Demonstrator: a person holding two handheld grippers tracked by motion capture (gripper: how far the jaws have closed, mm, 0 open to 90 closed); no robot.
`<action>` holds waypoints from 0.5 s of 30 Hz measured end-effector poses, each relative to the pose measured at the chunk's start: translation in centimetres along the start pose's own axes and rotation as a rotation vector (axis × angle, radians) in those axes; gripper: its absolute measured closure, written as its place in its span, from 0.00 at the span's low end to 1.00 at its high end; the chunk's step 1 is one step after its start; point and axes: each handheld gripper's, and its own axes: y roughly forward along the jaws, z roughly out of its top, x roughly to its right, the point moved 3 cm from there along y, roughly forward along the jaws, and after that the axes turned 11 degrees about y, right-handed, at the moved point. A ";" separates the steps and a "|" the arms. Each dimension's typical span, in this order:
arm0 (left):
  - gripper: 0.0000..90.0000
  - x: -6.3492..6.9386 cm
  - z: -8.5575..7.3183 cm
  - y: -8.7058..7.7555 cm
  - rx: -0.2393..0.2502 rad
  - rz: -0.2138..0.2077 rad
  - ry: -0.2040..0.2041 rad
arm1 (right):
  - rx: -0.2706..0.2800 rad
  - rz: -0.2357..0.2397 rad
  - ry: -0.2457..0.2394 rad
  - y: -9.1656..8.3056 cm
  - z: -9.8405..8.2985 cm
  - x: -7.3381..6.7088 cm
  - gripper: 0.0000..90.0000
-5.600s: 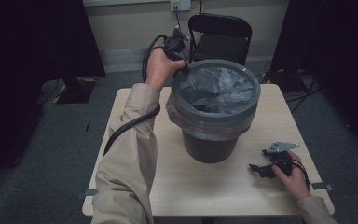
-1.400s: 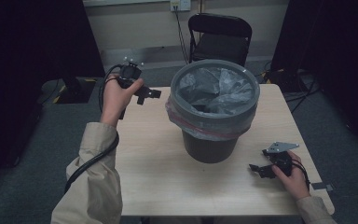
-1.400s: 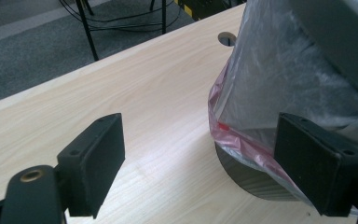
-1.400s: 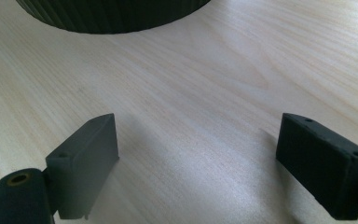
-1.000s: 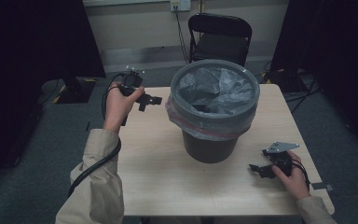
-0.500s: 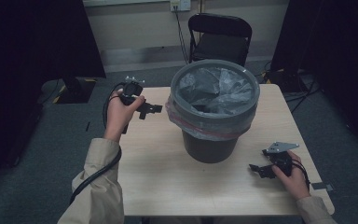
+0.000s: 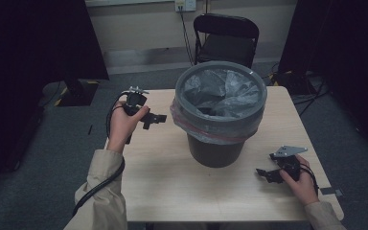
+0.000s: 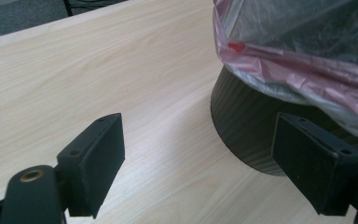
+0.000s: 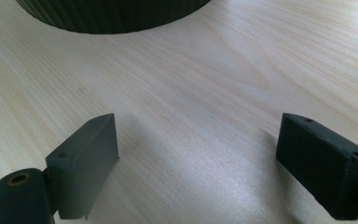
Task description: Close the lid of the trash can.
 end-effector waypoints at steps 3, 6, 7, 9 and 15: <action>0.19 0.1 -0.5 0.2 -0.002 -0.004 -0.002 | 0.000 0.000 0.000 0.0 0.0 0.0 0.13; 0.19 0.1 -0.9 0.3 0.001 -0.007 -0.007 | 0.000 0.000 0.000 0.0 0.0 0.0 0.13; 0.19 0.1 -1.0 0.4 -0.001 -0.002 -0.006 | 0.000 0.000 0.000 0.0 0.0 0.0 0.13; 0.19 0.2 -1.2 0.4 0.002 -0.008 -0.003 | 0.000 0.000 0.000 0.0 0.0 0.0 0.13; 0.19 0.4 -1.6 0.5 0.005 -0.009 0.004 | 0.000 0.000 0.000 0.0 0.0 0.0 0.13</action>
